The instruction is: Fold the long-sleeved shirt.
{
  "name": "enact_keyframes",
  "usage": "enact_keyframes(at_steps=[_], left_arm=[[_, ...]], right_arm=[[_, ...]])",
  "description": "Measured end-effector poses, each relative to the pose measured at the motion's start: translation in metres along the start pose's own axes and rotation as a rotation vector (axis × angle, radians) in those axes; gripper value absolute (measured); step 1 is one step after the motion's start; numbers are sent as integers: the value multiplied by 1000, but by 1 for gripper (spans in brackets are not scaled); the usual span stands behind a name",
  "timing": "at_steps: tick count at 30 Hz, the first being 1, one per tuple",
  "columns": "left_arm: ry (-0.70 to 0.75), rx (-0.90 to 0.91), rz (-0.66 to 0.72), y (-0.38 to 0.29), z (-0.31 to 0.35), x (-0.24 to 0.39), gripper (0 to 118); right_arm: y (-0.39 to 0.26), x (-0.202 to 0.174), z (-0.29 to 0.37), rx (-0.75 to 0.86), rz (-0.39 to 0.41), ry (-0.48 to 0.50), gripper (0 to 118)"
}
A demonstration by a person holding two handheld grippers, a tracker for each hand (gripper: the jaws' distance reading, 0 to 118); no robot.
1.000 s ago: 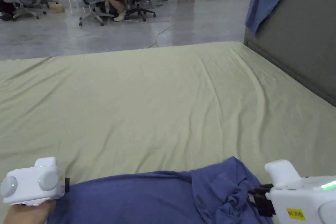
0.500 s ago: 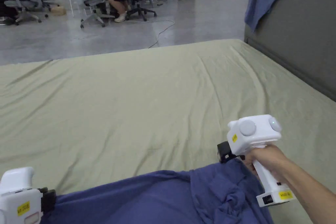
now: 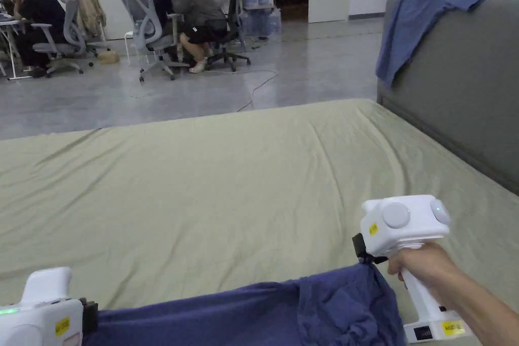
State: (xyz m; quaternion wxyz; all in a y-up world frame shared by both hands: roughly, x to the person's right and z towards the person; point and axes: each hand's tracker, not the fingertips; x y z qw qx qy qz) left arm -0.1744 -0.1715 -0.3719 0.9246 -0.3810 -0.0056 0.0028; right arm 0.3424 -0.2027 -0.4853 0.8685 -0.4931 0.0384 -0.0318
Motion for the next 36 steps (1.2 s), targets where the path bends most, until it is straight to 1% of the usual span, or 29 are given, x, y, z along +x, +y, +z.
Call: enact_keyframes(at_steps=[4, 6, 9, 10, 14, 16, 18, 20, 22, 23, 25, 26, 27, 28, 29, 30, 31, 32, 33, 34, 35, 36], left_arm=[[-14, 31, 16, -8, 36, -4, 0], [-17, 51, 13, -20, 62, -6, 0], [-4, 58, 3, -40, 87, -11, 0], [-5, 58, 3, -47, 94, -13, 0], [-16, 24, 6, -92, 119, -17, 0], [-13, -14, 0, -116, 123, -19, 0], [-21, -68, 8, -143, 119, -22, 0], [-51, -158, 11, -172, 105, -23, 0], [-40, -236, -3, -195, 83, -22, 0], [-35, -278, -33, -204, 73, -21, 0], [12, -316, -76, -217, 60, -17, 0], [3, -328, -83, -222, 55, -16, 0], [-4, -317, -67, -224, 52, -16, 0], [2, -300, -57, -224, 53, -15, 0], [7, -294, -53, -222, 56, -14, 0], [7, -298, -49, -221, 56, -14, 0], [7, -296, -41, -219, 55, -14, 4], [6, -295, -32, -217, 57, -15, 17], [6, -284, -23, -214, 61, -16, 56], [11, -276, -17, -209, 66, -16, 92], [10, -277, -12, -204, 71, -16, 113], [-17, -259, -7, -196, 79, -15, 117]], right_arm=[[-31, -13, 52, 75, 90, 3, 0], [-53, -16, 80, 121, 103, 27, 0], [-85, -21, 109, 152, 128, 33, 0], [-95, -21, 115, 157, 140, 35, 0], [-148, -19, 136, 165, 145, 38, 0], [-177, -16, 138, 152, 143, 42, 0], [-207, -16, 132, 115, 173, 28, 0], [-236, -17, 117, 37, 208, 26, 0], [-256, -17, 97, -51, 201, 38, 0], [-264, -18, 87, -96, 207, 37, 0], [-275, -18, 71, -134, 252, -2, 0], [-277, -18, 67, -161, 304, -3, 0], [-277, -17, 70, -114, 297, 2, 0], [-276, -16, 72, -105, 286, 3, 0], [-273, -15, 73, -124, 250, 9, 0], [-273, -15, 72, -124, 236, 10, 1], [-272, -15, 72, -121, 238, 9, 3], [-272, -14, 74, -122, 231, 8, 9], [-271, -14, 80, -109, 222, -7, 28], [-268, -14, 88, -94, 212, -27, 48], [-262, -15, 99, -79, 198, -29, 71], [-254, -16, 112, -23, 171, -27, 96]])
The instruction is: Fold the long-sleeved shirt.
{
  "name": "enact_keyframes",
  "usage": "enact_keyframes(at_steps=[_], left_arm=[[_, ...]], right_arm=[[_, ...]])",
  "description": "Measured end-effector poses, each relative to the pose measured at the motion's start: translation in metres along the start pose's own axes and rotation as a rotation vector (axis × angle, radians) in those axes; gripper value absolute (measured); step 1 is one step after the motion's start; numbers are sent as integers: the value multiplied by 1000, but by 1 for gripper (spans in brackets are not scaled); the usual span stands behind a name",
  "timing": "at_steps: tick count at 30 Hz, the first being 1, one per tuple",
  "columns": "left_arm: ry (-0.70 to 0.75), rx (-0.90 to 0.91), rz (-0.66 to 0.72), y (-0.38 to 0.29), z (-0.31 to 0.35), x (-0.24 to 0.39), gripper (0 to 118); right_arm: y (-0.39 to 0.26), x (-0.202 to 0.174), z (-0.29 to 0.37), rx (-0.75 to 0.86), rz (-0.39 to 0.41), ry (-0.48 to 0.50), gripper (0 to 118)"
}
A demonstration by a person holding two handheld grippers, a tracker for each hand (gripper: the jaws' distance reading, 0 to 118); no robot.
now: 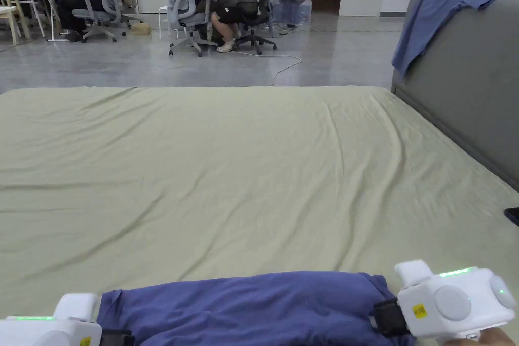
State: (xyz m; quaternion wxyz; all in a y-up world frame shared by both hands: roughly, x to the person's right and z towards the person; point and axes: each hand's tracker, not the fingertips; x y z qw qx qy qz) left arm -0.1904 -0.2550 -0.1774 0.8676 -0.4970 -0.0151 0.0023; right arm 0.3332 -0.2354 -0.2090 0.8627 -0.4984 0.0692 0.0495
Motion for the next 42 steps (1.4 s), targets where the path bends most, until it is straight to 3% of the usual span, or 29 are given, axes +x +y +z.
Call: enact_keyframes(at_steps=[5, 7, 8, 9, 10, 12, 19, 20, 21, 23, 24, 25, 28, 35, 37, 42], left_arm=[[-8, 219, -18, 35, 50, 26, 115], [-11, 327, 2, 47, 69, 37, 104], [-8, 372, 14, 53, 77, 43, 84], [4, 409, 23, 57, 81, 48, 38], [9, 427, 23, 59, 84, 52, 1], [54, 454, 41, 60, 81, 60, 0], [9, 419, 8, 49, 59, 53, 0], [-5, 409, 17, 49, 55, 44, 3], [-47, 382, 42, 50, 52, 36, 32], [-155, 312, 143, 47, 37, 12, 105], [-222, 267, 211, 44, 25, -4, 118], [-306, 319, 273, 42, 21, -16, 118], [-452, 103, 429, 36, -14, -53, 118], [-430, 2, 581, 4, -76, -85, 118], [-534, 81, 609, 2, -85, -96, 118], [-934, 2, 715, 0, -118, -77, 118]], right_arm=[[33, -18, 55, 300, -51, 6, 100], [42, -28, 66, 380, -59, 37, 99], [46, -31, 66, 423, -66, 46, 89], [46, -36, 66, 471, -75, 47, 44], [45, -40, 65, 510, -77, 33, 0], [43, -46, 54, 544, -53, -33, 0], [30, -50, 38, 490, -3, 10, 0], [26, -48, 34, 480, 2, 11, 0], [25, -49, 34, 477, 2, 10, 0], [24, -49, 35, 463, 6, 19, 0], [20, -46, 32, 455, 4, 23, 0], [19, -46, 31, 449, 3, 27, 0], [16, -45, 26, 427, -11, 47, 0], [16, -48, 19, 388, -40, 73, 0], [14, -45, 17, 382, -44, 72, 0], [15, -42, 14, 369, -67, 71, 0]])
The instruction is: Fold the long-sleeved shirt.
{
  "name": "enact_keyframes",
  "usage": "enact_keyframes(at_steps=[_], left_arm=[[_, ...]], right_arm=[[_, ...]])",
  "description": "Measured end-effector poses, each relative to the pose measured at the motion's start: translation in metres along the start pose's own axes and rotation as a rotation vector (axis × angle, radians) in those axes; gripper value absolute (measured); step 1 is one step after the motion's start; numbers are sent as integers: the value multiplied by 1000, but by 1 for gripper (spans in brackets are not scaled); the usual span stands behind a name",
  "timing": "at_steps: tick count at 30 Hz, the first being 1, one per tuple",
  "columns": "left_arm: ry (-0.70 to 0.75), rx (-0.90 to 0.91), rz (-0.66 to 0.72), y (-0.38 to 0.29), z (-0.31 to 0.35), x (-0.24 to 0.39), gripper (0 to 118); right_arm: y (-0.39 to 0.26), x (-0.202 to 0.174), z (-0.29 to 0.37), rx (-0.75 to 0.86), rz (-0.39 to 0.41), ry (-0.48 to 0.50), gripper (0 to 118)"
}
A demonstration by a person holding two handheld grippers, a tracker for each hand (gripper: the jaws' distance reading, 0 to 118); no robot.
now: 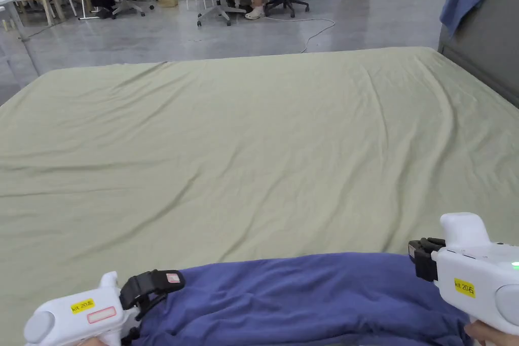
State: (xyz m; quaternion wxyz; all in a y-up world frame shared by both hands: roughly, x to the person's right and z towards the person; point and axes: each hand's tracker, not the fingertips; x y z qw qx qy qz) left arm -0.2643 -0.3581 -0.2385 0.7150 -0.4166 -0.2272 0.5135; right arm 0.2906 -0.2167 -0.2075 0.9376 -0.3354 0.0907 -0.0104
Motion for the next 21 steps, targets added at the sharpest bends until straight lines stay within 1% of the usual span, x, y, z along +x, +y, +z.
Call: enact_keyframes(at_steps=[1, 2, 3, 4, 7, 8, 9, 10, 11, 12, 13, 14, 16, 17, 19, 20, 21], left_arm=[[9, 22, -13, -5, -7, 2, 118], [32, 21, -76, -9, -14, 7, 118], [74, -21, -151, -13, -20, 17, 118], [92, -51, -184, -12, -21, 21, 118], [103, -50, -160, -7, -22, 22, 117], [153, -42, -170, -8, -21, 25, 110], [246, -27, -221, -10, -19, 30, 76], [371, -14, -270, -12, -18, 32, 32], [503, 21, -299, -12, -17, 29, 4], [304, 8, -222, -12, -10, 18, 4], [291, 29, -191, -13, -8, 19, 4], [325, 22, -216, -16, -7, 20, 4], [342, 15, -319, -16, -7, 31, 4], [329, 28, -300, -15, -3, 32, 4], [254, 79, -243, -7, 9, 35, 4], [224, 104, -260, -4, 19, 38, 4], [235, 125, -272, -1, 28, 41, 4]], right_arm=[[0, 0, 0, -1, -4, -2, 0], [0, 1, 0, -3, -10, -2, 0], [0, 2, 1, -3, -14, -2, 0], [-1, 1, 2, -2, -16, -1, 0], [-1, 3, 2, -3, -21, 2, 0], [-1, 2, 1, -5, -21, 1, 0], [-1, 1, 1, -9, -22, 0, 0], [-2, 3, -1, -13, -24, 4, 0], [-2, 3, -2, -19, -27, 10, 0], [-3, 2, -2, -24, -28, 13, 0], [-3, 0, -3, -28, -27, 14, 0], [-4, 0, -4, -31, -24, 12, 0], [-4, 0, -4, -35, -19, 10, 0], [-4, 0, -3, -36, -19, 9, 0], [-4, 1, -3, -35, -21, 9, 0], [-4, 2, -2, -31, -23, 8, 0], [-3, 2, -1, -28, -25, 6, 0]])
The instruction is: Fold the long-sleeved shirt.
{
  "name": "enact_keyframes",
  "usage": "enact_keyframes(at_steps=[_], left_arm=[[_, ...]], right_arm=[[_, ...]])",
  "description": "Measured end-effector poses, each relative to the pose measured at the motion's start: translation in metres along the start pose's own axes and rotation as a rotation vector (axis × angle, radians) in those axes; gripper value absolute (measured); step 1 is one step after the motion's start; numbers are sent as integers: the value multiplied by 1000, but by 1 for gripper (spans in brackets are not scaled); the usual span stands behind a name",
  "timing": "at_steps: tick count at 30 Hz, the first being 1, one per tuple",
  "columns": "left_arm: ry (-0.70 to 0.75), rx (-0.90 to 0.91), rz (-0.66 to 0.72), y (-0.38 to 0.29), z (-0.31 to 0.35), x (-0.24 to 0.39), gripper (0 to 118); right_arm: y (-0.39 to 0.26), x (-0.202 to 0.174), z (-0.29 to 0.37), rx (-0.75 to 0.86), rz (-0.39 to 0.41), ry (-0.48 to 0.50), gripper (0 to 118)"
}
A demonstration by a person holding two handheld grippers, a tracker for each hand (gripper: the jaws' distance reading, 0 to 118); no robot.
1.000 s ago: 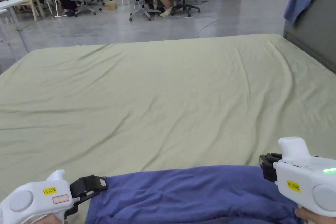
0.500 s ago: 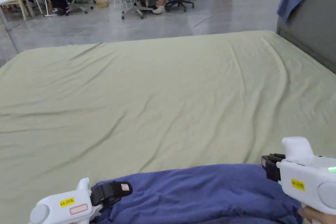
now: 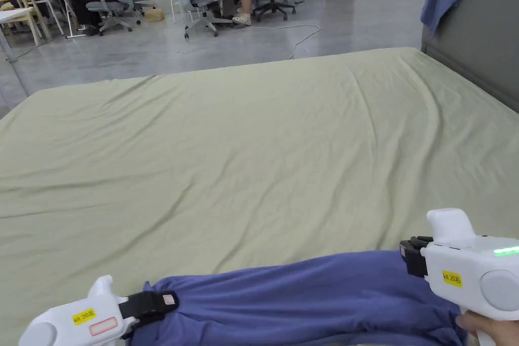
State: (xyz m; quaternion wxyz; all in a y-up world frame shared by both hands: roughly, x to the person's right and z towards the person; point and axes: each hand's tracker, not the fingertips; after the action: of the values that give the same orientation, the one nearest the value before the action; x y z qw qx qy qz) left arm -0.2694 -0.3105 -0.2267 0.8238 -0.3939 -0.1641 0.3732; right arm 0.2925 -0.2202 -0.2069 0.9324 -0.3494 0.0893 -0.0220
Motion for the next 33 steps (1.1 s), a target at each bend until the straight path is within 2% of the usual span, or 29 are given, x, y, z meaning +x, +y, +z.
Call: enact_keyframes(at_steps=[5, 9, 15, 20, 23, 28, 31, 32, 33], left_arm=[[52, 112, 61, 18, 48, -21, 4], [166, 149, 63, 23, 82, -23, 4], [34, 118, 26, 18, 77, 38, 4], [-121, 7, -65, 9, 29, 129, 4], [-185, -96, -74, -3, -16, 178, 4], [-138, -252, -213, -43, -111, 232, 4], [-111, -295, -189, -69, -163, 236, 5], [-108, -296, -175, -76, -177, 235, 7], [-105, -296, -161, -80, -186, 234, 20]], right_arm=[[2, 3, 3, 5, -4, -15, 0], [3, 5, 6, 11, -3, -7, 0], [4, 3, 6, 14, 7, 2, 0], [3, 4, 5, 9, 10, 3, 0], [3, 5, 4, 4, 12, -3, 0], [5, 8, 5, 10, 22, -8, 0], [7, 12, 9, 22, 12, -10, 0], [7, 14, 10, 24, 2, -8, 0], [8, 15, 11, 23, -5, -8, 0]])
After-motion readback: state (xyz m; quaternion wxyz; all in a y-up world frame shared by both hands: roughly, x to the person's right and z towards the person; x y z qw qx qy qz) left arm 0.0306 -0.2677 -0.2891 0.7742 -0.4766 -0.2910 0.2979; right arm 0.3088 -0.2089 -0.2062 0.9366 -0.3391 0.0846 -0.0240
